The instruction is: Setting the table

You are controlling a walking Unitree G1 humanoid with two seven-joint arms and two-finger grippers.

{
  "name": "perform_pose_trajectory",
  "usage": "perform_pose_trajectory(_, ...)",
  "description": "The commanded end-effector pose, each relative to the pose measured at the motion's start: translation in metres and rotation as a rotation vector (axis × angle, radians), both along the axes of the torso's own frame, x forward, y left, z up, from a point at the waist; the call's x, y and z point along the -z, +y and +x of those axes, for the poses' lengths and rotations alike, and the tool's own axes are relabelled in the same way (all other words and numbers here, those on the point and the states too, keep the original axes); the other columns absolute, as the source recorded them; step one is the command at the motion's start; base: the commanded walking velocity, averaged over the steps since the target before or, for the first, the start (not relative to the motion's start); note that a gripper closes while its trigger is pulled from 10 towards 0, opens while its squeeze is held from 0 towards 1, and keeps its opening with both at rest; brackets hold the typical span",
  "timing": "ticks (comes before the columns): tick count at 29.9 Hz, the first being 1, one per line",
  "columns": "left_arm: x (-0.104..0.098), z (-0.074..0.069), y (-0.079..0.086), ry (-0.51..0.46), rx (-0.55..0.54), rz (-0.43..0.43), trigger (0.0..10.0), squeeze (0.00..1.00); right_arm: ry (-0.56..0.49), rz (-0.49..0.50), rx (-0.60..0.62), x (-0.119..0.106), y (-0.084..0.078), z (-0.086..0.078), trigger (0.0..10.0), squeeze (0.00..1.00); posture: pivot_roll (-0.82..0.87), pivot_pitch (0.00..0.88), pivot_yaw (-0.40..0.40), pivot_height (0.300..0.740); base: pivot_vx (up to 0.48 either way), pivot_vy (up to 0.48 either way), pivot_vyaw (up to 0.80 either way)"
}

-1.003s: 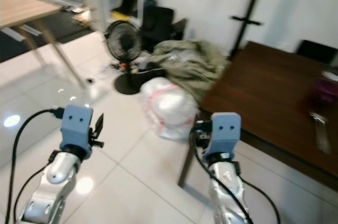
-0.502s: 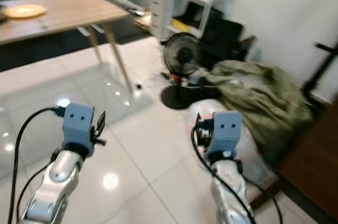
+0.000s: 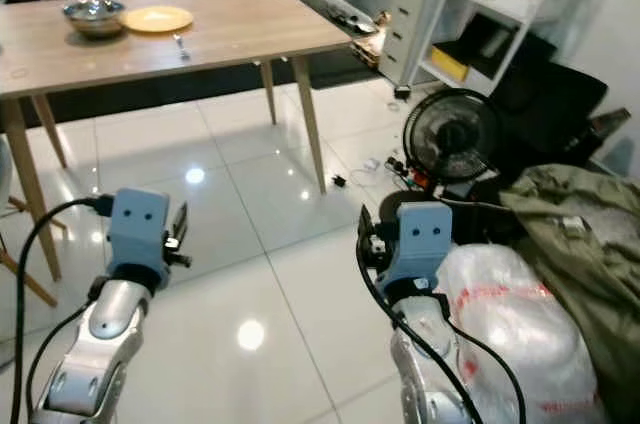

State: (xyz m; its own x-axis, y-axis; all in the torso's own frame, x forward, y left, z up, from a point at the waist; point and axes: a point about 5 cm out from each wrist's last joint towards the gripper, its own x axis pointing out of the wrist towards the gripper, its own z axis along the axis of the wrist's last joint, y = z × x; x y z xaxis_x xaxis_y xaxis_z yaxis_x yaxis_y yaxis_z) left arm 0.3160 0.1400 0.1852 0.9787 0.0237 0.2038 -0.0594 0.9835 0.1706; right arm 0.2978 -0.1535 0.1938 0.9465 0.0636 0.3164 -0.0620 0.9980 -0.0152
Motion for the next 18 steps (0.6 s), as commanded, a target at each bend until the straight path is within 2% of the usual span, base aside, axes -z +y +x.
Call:
perform_pose_trajectory(1,0.004,-0.001,0.001,0.012,-0.01,0.006,10.0,0.0,0.011,0.004,-0.005,0.004,-0.001,-0.002,10.0,0.0,0.02,0.106,0.052,0.74,0.48,0.0,0.0)
perform_pose_trajectory(9,0.003,0.0,0.001,0.01,-0.017,0.009,10.0,0.0,0.01,0.004,0.002,0.002,-0.003,0.0,10.0,0.0,0.03,0.103,0.051,0.74,0.48,0.0,0.0)
perform_pose_trajectory(15,0.001,0.002,0.0,0.007,-0.011,0.011,10.0,0.0,0.045,0.009,0.068,0.007,-0.012,0.003,10.0,0.0,0.03,0.101,0.052,0.74,0.48,0.0,0.0)
perform_pose_trajectory(18,0.002,0.002,-0.002,0.013,0.008,0.019,10.0,0.0,0.087,-0.021,0.111,0.015,-0.017,0.003,10.0,0.0,0.03,0.106,0.064,0.74,0.48,0.0,0.0)
